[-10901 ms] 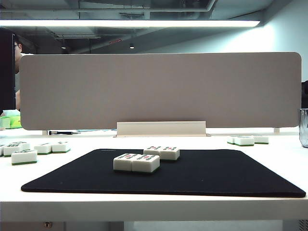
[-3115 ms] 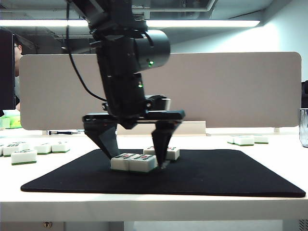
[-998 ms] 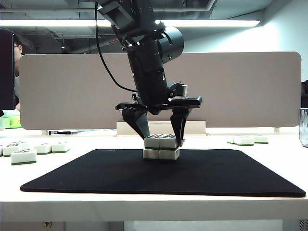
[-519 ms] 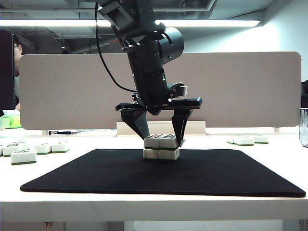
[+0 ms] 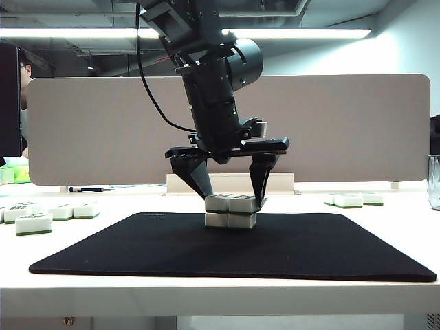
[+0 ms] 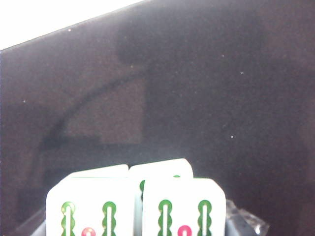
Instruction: Arrange four mahjong tiles into a neat stack, creating two layers of paired tiles.
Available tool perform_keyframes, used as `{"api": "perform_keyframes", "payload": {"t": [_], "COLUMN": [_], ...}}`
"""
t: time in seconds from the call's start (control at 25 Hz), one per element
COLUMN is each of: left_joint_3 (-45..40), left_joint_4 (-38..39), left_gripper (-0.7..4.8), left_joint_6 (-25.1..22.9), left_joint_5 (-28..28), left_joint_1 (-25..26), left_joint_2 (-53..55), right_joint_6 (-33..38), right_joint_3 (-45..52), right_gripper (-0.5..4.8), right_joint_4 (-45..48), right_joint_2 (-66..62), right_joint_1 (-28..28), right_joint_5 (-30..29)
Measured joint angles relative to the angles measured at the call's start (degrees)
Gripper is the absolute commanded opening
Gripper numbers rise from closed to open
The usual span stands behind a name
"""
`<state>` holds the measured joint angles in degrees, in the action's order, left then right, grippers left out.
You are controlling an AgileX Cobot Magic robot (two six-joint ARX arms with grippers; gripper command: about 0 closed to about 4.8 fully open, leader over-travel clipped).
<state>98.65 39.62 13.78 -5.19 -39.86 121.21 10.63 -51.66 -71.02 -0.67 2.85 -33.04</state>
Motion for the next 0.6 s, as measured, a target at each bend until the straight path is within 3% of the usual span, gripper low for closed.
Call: {"api": "perform_keyframes", "payload": {"t": [0.36,0.48,0.6], "left_joint_3": [0.0,0.0,0.0], "left_joint_4": [0.4,0.4,0.3], "left_gripper": [3.92,3.35,3.43], "left_joint_6": [0.0,0.0,0.0], "left_joint_5": [0.0,0.0,0.0], "left_joint_1": [0.0,0.0,0.0], "left_joint_2": [0.0,0.0,0.0], "right_joint_6": [0.0,0.0,0.0], "right_joint_3": [0.0,0.0,0.0], "right_gripper": [-0.01,-0.01,-0.01], "right_joint_4": [0.0,0.0,0.0], "right_joint_2": [0.0,0.0,0.0], "right_joint_1": [0.0,0.0,0.0], "right_joint_5": [0.0,0.0,0.0]}}
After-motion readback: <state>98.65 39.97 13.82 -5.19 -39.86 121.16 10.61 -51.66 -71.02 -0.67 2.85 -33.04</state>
